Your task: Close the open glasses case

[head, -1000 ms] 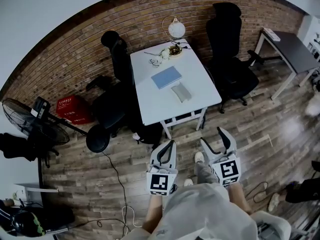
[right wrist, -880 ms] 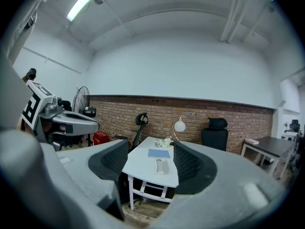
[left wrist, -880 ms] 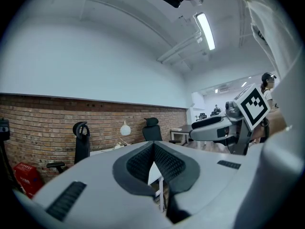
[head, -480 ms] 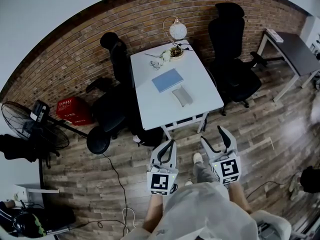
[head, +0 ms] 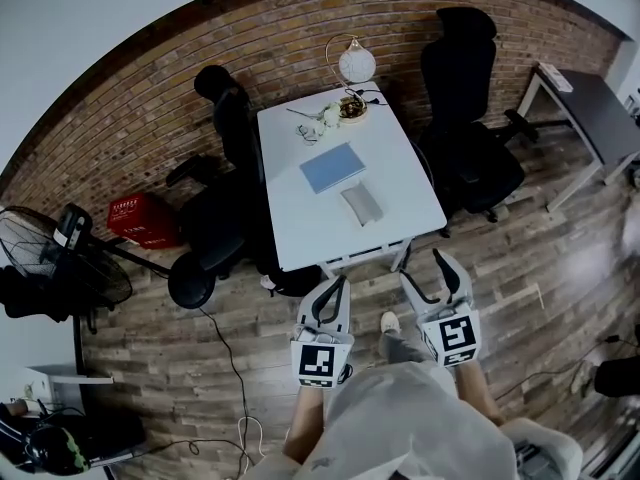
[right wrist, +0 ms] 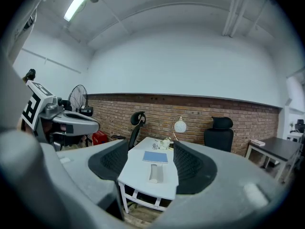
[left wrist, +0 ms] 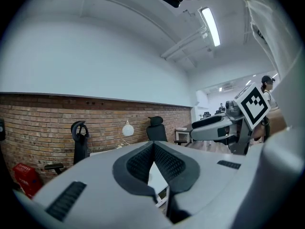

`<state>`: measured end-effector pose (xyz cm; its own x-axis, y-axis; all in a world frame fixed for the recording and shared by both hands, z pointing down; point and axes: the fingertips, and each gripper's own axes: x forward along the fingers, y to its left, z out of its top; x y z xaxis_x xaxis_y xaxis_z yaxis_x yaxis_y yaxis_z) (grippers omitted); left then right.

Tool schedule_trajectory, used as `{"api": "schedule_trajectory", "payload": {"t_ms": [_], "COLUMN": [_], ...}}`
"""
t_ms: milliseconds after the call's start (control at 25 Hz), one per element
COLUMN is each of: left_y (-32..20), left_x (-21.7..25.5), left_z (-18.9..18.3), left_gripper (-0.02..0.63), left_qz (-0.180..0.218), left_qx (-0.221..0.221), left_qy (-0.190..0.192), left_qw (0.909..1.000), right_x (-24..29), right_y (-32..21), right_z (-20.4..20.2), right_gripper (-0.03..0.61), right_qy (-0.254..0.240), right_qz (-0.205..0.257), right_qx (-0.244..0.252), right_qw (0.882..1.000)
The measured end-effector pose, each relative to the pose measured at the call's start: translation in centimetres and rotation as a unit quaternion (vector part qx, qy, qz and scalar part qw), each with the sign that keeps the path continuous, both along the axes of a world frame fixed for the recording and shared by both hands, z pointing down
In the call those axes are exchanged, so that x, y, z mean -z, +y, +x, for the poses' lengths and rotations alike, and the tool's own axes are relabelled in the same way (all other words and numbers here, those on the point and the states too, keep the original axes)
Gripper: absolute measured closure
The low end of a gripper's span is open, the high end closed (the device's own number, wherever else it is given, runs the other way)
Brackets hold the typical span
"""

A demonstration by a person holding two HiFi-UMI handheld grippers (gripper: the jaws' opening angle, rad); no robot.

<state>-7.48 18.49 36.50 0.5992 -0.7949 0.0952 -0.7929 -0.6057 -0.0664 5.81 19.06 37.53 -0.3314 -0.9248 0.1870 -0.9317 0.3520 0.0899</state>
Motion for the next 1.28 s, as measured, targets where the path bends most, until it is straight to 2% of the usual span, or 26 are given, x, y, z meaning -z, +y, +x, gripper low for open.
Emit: {"api": "schedule_trajectory", "payload": {"t_ms": [240, 440, 640, 920, 1120, 1280], "left_y": [-2.8, -4.5, -6.7, -9.7, -11.9, -13.0], "left_x": [0.7, 0.2, 1.2, 0.9, 2.2, 1.5], "left_z": [1.7, 3.1, 4.1, 5.7, 6.9, 7.4], "left_gripper": [0.609, 0.609, 0.609, 0.609, 0.609, 0.609], "left_qz": [0.015, -0.003, 0.019, -0.008, 0.028, -0.004], "left_qx": [0.006, 0.022, 0.031, 0.055, 0.059, 0.078], "left_qy": [0.004, -0.011, -0.009, -0.03, -0.024, -0.036], "left_qw": [0.9999, 0.9997, 0.9993, 0.998, 0.9976, 0.9963], "right_x": [0.3, -0.1, 0.1, 0.5, 0.5, 0.7], "right_y": [-2.9, -5.2, -7.8, -11.6, -14.0, -15.6], "right_z": [1.5, 3.1, 4.0, 5.8, 6.7, 7.4], "right_gripper": [0.279, 0.279, 0.279, 0.279, 0.279, 0.279], "right_qy": [-0.001, -0.009, -0.018, -0.028, -0.033, -0.033], "right_qz": [-0.004, -0.006, 0.0, 0.003, 0.004, 0.003], "right_qx": [0.013, 0.022, 0.033, 0.051, 0.062, 0.074], "right_qw": [1.0, 1.0, 0.999, 0.998, 0.998, 0.997]}}
